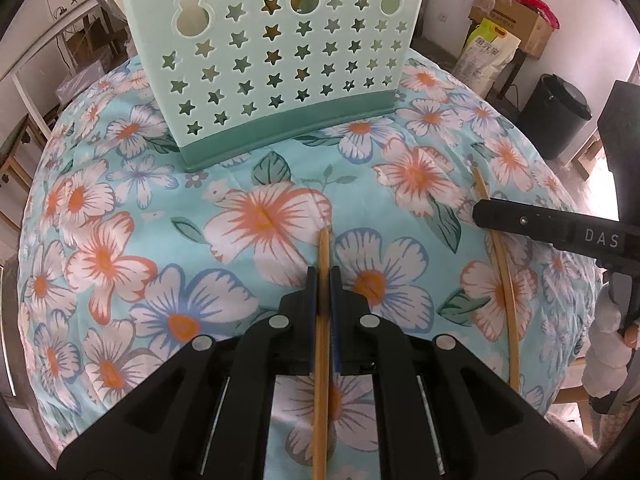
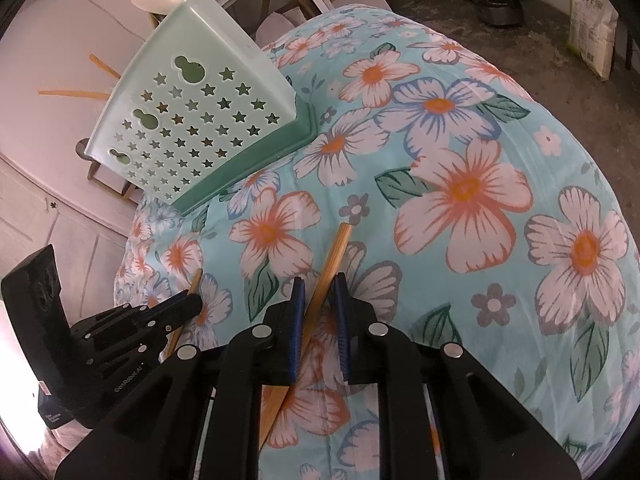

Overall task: Organize utensils
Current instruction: 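Close the left gripper on one chopstick while the right grasps the other, then lift both chopsticks and carry them over the green basket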

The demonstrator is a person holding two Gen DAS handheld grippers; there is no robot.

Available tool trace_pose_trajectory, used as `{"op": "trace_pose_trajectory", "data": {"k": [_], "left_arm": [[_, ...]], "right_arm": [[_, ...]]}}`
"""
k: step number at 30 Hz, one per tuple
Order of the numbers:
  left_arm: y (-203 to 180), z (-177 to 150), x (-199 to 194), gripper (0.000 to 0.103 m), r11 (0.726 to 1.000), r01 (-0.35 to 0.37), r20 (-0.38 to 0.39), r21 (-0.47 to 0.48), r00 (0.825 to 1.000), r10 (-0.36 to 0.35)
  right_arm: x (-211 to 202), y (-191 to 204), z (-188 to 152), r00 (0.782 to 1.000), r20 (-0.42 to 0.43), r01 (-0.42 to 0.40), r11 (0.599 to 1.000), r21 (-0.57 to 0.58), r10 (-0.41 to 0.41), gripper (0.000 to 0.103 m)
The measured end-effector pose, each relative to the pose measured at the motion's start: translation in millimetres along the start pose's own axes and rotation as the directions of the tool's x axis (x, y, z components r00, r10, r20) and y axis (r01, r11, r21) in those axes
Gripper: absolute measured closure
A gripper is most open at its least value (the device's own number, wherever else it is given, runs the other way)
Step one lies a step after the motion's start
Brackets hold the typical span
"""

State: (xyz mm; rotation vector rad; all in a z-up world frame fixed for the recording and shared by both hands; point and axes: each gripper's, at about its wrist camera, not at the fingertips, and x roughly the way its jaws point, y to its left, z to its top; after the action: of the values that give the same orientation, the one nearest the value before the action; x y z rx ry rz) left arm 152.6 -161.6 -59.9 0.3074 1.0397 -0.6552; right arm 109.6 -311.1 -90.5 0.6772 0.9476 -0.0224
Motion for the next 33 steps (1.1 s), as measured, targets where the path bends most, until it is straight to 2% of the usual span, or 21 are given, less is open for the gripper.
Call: {"op": "trace_pose_trajectory", "data": {"k": [10,25,33], "left_arm": [[-7,-1,2,0.096,0.999,-0.038,0.014,0.037,0.999,0.037],[-16,-2,4,0.096,0.993,-0.096,0.032,0.071,0.995,0.094],[-16,-3,4,0.096,0.992,-0.101,0.037,0.076,0.994,0.099]], "right_arm": [[-14,-1,0,0.999,0.027,-0.039,0.999,0.020,0.039,0.090],[-78,1,9,0.986,0.160,-0.053,0.998,-0.021,0.056,0.096],[-82,9,11,0.982,0.169,-0.080,0.996,-0.030,0.084,0.096]]}}
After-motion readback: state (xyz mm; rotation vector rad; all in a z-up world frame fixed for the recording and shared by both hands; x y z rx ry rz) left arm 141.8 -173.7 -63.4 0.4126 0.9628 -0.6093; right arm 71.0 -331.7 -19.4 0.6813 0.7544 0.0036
